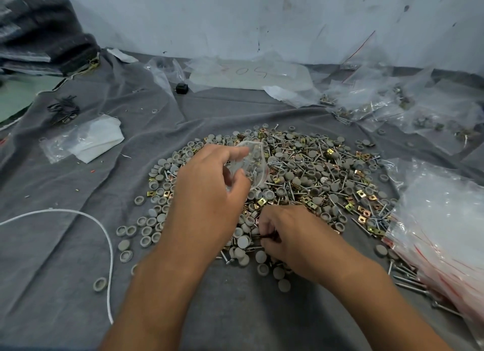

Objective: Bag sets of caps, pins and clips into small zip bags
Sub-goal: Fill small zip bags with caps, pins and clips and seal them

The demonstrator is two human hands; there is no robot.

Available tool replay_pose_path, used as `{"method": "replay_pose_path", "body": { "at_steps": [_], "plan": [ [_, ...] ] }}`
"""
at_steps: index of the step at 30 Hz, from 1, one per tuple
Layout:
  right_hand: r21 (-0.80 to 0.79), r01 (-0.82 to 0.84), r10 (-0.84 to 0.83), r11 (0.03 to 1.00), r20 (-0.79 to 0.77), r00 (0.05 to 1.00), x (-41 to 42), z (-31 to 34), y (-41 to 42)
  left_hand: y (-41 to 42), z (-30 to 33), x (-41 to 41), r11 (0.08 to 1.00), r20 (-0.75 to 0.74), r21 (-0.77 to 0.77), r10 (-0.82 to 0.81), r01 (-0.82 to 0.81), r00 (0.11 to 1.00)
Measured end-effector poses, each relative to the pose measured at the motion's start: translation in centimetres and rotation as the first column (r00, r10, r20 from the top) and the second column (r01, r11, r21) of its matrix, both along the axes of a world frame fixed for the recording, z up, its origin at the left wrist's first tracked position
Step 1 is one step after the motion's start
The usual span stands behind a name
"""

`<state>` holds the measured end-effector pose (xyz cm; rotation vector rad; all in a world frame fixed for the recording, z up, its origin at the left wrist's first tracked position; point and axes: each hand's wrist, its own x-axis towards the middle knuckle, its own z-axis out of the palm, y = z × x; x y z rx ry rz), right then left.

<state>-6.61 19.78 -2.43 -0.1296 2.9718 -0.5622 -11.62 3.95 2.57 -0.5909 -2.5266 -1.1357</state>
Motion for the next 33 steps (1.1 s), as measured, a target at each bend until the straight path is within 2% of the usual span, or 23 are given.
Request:
{"method": "replay_pose_path", "body": {
  "at_steps": [3,7,11,14,18,28,30,33],
  "plan": [
    [-0.116,0.030,-0.030,0.993,0.002,1.000,-0.3,0.0,0.8,0.0,0.0,0.0,1.000,0.006,-0.004,0.002,-0.002,1.000],
    [-0.131,0.053,-0.063,0.990,-0.074,0.995,-0.8,0.0,1.5,0.1,0.1,0.0,1.000,0.012,-0.011,-0.001,0.001,1.000],
    [-0.117,0.018,-0.023,0.993,-0.043,0.999,-0.7,-0.1,1.2,0.0,0.2,0.0,1.000,0.012,-0.012,-0.004,0.004,1.000],
    [-0.051,-0.011,0.008,0.999,-0.042,0.999,-0.6,-0.3,0.6,0.1,0.1,0.0,1.000,0.012,-0.009,-0.004,0.005,1.000],
    [0.090,-0.056,0.067,0.994,-0.129,0.989,-0.6,-0.3,-0.3,0.1,0.0,0.0,1.000,0.005,-0.011,-0.001,0.001,1.000],
    [0.138,-0.128,0.146,0.982,-0.136,0.980,-0.6,-0.2,-0.5,-0.1,0.0,-0.1,1.000,0.008,-0.007,-0.008,0.008,1.000],
    [0.100,-0.122,0.135,0.988,-0.132,0.982,-0.6,-0.4,-0.2,-0.1,0.0,-0.1,1.000,0.010,-0.007,-0.014,0.014,1.000],
    [-0.130,-0.038,0.019,0.991,-0.148,0.989,-0.9,0.0,0.7,0.0,0.0,0.0,1.000,0.012,-0.004,-0.029,0.029,0.999]
  ]
}}
